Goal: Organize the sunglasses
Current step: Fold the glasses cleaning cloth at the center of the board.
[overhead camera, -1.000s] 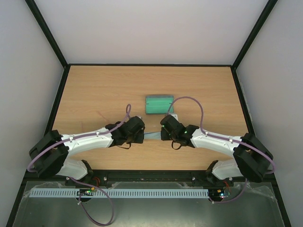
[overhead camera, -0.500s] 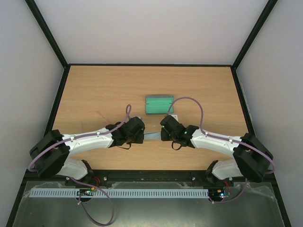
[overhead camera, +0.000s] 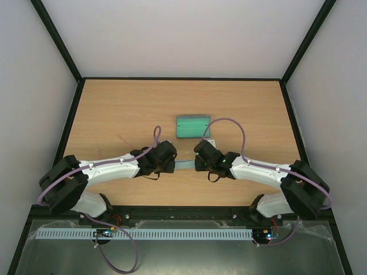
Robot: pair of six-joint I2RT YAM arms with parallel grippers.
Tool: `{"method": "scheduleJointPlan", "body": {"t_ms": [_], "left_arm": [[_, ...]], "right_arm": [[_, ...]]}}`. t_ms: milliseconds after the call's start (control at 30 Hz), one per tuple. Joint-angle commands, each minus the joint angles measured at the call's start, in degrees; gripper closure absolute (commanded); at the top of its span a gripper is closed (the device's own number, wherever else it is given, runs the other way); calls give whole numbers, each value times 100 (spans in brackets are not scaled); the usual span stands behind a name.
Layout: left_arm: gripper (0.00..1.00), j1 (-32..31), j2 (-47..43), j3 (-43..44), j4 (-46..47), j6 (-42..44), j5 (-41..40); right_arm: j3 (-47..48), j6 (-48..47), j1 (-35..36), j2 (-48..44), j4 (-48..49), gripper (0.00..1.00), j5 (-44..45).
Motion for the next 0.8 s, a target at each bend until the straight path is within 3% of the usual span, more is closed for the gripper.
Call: {"method": "scheduleJointPlan", "body": {"t_ms": [0,767], "left_arm": [[98,75,73,188,-72,101,-136],[98,344,464,397,109,319,-32]], "right_arm": [[-63,30,43,118,30,99,141],[332,-72,39,587,-40,99,430]]}}
